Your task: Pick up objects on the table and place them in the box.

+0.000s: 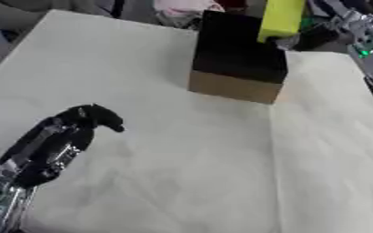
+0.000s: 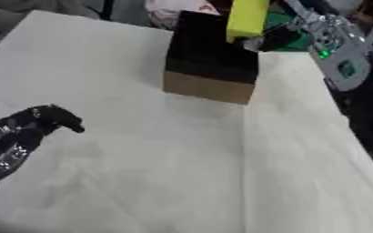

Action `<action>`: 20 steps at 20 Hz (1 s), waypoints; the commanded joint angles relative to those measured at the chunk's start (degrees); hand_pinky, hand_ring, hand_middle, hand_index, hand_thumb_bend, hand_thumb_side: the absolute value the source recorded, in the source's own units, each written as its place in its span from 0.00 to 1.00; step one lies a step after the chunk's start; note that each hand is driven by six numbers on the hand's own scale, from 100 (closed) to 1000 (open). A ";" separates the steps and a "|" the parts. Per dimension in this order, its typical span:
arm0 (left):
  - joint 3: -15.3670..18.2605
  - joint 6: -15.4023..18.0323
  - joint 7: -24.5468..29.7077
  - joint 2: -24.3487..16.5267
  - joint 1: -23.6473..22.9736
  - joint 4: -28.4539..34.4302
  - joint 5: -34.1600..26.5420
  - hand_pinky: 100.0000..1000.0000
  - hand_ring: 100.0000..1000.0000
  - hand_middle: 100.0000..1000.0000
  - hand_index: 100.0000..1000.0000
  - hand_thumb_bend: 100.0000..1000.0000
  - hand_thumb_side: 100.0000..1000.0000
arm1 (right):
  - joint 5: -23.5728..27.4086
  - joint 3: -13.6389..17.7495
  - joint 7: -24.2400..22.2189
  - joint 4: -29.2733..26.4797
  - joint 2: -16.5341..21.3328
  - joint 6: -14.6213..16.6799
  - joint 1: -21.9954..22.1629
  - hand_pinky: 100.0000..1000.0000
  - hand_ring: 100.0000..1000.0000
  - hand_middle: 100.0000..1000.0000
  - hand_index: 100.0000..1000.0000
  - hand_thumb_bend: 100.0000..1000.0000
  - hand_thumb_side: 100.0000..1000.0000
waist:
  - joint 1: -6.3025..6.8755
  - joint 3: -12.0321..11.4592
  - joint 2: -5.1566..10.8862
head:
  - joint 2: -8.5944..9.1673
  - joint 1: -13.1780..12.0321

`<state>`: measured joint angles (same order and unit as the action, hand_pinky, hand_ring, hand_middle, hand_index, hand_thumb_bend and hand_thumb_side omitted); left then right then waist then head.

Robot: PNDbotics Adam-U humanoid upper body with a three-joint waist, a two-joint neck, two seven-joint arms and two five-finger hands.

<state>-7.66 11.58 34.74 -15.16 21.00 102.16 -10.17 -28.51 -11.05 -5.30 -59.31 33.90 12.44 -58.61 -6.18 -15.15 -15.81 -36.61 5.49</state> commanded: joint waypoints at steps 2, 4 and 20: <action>-0.88 -0.12 1.26 -0.52 1.88 1.59 -1.20 0.89 0.69 0.66 0.78 0.01 0.63 | -1.96 2.85 2.77 5.93 0.19 0.04 -2.41 0.66 0.78 0.33 0.55 0.39 0.04 | 0.30 -1.24 0.58 | 1.20 2.06; -1.09 -0.11 1.51 -0.51 2.17 1.73 -1.45 0.89 0.69 0.66 0.78 0.01 0.63 | -2.45 3.44 4.45 8.46 -0.42 -0.07 -3.09 0.65 0.78 0.34 0.56 0.39 0.05 | 0.38 -1.83 0.38 | 1.40 2.56; -1.79 0.03 2.37 -0.54 2.50 1.89 -2.15 0.89 0.69 0.66 0.78 0.04 0.62 | -9.58 4.92 11.15 17.81 -3.18 -0.91 -3.94 0.70 0.89 0.71 0.83 0.63 0.23 | 1.13 -2.48 0.63 | 1.15 2.47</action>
<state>-9.34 11.53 36.88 -15.13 22.71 102.76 -11.82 -37.42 -6.71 5.60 -41.39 29.54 11.49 -61.49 -5.46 -17.68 -16.58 -35.70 8.12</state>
